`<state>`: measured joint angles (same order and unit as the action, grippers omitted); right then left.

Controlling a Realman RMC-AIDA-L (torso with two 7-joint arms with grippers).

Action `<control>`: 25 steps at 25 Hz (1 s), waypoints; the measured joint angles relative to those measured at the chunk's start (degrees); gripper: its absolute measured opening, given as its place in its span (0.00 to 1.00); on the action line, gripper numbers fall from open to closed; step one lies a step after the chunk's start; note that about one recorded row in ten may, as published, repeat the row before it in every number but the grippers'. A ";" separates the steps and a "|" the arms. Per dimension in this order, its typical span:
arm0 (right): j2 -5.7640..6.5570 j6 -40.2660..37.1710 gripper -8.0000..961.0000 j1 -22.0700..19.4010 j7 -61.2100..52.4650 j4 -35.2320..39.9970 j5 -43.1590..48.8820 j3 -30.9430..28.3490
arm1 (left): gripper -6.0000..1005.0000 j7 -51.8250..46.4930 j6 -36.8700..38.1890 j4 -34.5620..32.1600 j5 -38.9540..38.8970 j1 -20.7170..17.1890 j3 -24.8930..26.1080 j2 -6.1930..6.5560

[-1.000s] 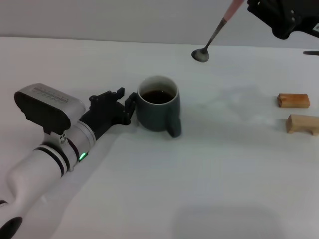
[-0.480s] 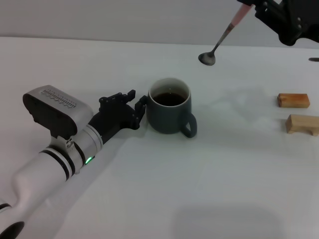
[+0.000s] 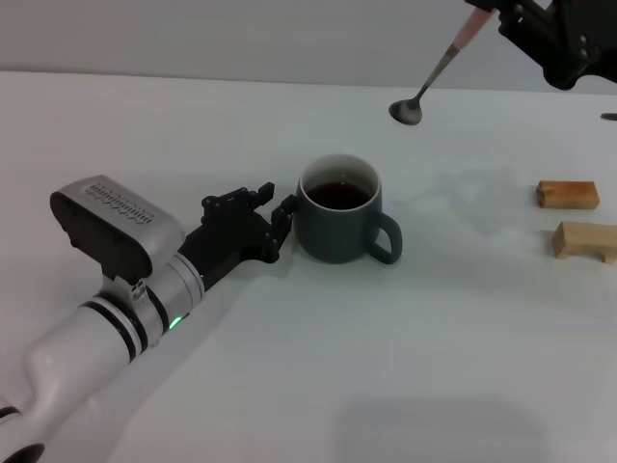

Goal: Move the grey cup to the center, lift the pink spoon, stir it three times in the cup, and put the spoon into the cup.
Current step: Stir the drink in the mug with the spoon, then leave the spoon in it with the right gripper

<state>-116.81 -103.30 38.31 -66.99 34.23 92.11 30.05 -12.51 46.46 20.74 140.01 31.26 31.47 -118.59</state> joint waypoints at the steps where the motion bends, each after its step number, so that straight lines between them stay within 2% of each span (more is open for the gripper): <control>1: 0.00 0.07 0.11 -0.01 0.06 -0.01 0.00 0.02 | 0.30 -0.04 0.37 0.01 0.00 -0.11 -0.19 0.00; 13: 0.00 2.25 0.11 -0.30 0.37 -0.15 -0.01 0.29 | 0.30 -0.21 2.03 2.43 0.00 -0.51 -3.55 0.11; 25: -0.28 5.49 0.11 -0.26 0.38 -0.13 0.03 0.47 | 0.30 -0.11 3.52 2.46 -0.03 -2.26 -3.37 0.26</control>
<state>-117.09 -97.81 38.06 -66.61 34.10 92.14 30.51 -12.62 49.98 23.20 139.98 29.00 28.10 -118.32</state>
